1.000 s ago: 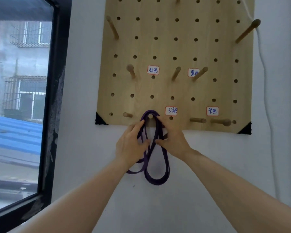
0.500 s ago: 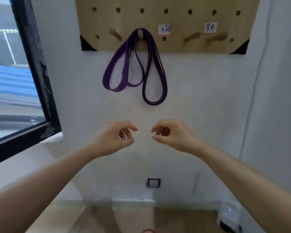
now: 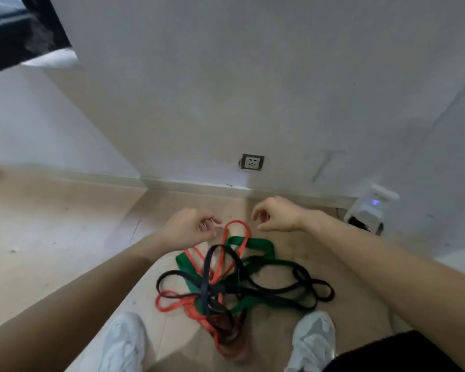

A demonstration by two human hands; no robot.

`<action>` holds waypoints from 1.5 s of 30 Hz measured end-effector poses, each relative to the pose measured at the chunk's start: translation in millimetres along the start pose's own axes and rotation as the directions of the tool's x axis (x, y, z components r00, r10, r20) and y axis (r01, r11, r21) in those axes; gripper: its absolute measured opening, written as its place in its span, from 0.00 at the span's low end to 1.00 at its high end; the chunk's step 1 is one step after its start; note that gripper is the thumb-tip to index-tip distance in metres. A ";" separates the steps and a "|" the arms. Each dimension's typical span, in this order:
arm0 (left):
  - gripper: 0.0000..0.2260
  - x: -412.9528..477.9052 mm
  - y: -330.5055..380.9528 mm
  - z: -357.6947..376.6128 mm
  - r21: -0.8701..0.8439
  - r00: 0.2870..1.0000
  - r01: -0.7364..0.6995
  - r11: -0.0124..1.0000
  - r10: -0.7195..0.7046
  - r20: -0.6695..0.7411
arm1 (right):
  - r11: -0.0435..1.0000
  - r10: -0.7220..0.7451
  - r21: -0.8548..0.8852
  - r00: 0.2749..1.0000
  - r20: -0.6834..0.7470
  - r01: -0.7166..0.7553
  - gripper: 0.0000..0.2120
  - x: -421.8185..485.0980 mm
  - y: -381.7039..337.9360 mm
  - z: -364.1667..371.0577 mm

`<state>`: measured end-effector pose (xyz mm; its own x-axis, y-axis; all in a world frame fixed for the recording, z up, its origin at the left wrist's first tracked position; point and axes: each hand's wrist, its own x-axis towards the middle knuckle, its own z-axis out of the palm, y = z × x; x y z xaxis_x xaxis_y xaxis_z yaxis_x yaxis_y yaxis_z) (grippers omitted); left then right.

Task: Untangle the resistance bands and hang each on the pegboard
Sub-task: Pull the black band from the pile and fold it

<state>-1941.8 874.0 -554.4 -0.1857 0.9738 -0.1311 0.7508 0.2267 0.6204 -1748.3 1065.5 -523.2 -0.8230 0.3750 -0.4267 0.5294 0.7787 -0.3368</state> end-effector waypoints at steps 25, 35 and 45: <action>0.13 -76.6 -83.5 195.6 -0.294 0.923 0.382 0.876 -0.380 0.066 | 0.944 0.251 0.133 0.921 0.298 -0.301 0.07 -0.1 48.7 248.0; 0.07 -43.9 -19.4 65.2 -0.459 0.950 0.196 0.866 -0.283 -0.128 | 0.970 0.007 0.244 0.996 -0.085 0.014 0.22 1.5 -4.6 133.8; 0.13 -42.3 81.7 -72.9 -0.165 0.960 -0.198 0.966 0.157 -0.232 | 0.914 -0.166 0.288 0.912 -0.375 0.285 0.16 -16.5 -81.5 7.8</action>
<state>-1918.8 850.1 -441.8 -0.2074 0.9665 0.1509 0.6573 0.0234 0.7532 -1776.3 992.0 -495.3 -0.9158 0.4013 -0.0187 0.3090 0.6738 -0.6712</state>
